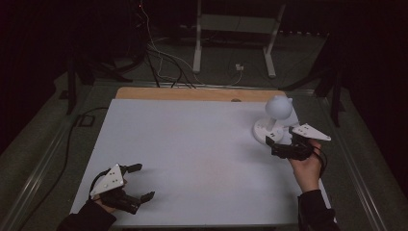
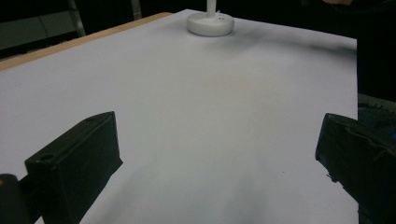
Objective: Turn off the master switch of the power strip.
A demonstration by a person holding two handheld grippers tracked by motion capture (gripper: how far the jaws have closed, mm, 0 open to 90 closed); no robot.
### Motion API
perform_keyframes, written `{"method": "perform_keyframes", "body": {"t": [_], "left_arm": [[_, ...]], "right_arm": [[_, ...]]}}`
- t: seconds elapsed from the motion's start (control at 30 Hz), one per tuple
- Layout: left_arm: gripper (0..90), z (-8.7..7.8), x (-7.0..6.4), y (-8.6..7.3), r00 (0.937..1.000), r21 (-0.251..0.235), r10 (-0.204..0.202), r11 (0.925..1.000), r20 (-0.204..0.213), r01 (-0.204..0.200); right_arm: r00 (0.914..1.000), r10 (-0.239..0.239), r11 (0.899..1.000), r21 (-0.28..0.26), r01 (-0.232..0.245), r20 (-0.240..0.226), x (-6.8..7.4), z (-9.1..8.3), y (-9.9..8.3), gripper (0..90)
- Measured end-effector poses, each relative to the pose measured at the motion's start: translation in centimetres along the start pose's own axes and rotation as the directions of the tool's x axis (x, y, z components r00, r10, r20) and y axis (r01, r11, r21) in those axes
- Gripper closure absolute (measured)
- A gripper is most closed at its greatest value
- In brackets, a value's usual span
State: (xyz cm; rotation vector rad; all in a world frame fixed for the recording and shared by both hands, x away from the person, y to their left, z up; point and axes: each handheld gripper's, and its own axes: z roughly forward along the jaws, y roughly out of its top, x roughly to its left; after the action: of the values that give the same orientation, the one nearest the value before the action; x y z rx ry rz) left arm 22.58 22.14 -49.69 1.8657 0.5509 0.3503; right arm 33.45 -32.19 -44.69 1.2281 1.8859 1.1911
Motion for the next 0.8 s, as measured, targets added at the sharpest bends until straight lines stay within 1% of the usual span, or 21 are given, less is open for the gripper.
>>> {"method": "perform_keyframes", "body": {"t": [0.03, 0.17, 0.2, 0.27, 0.4, 0.53, 0.8], "left_arm": [[0.4, 0.0, 0.0, 0.0, 1.0, 0.001, 0.0, 1.0, 0.0, 0.0], [0.4, 0.0, 0.0, 0.0, 1.0, -0.002, 0.0, 1.0, 0.001, 0.0], [0.4, 0.0, 0.0, 0.0, 1.0, -0.001, -0.002, 1.0, 0.001, 0.002], [0.4, 0.0, 0.0, 0.0, 1.0, 0.0, -0.001, 1.0, 0.001, 0.001], [0.4, 0.0, 0.0, 0.0, 1.0, 0.0, -0.003, 1.0, 0.001, 0.003], [0.4, 0.0, 0.0, 0.0, 1.0, 0.0, -0.002, 1.0, 0.003, 0.002], [0.4, 0.1, 0.0, 0.0, 1.0, 0.008, -0.002, 1.0, 0.001, 0.002]], "right_arm": [[1.0, 0.006, 1.0, -0.001, -0.006, -0.001, -0.2, 0.1, -0.1, 0.7], [0.9997, 0.012, 1.0, 0.005, -0.013, 0.021, -1.0, 0.5, -0.2, 0.7], [0.9997, 0.017, 1.0, 0.01, -0.017, 0.016, -1.2, 0.6, -0.2, 0.7], [0.9993, 0.023, 1.0, 0.01, -0.023, 0.03, -1.5, 0.8, -0.2, 0.7], [0.9988, 0.04, 0.999, 0.024, -0.04, 0.029, -2.1, 1.3, -0.3, 0.7], [0.9972, 0.06, 0.998, 0.033, -0.062, 0.044, -2.7, 1.9, -0.4, 0.6], [0.9938, 0.073, 0.995, 0.061, -0.078, 0.084, -3.9, 2.9, -0.7, 0.6]]}}
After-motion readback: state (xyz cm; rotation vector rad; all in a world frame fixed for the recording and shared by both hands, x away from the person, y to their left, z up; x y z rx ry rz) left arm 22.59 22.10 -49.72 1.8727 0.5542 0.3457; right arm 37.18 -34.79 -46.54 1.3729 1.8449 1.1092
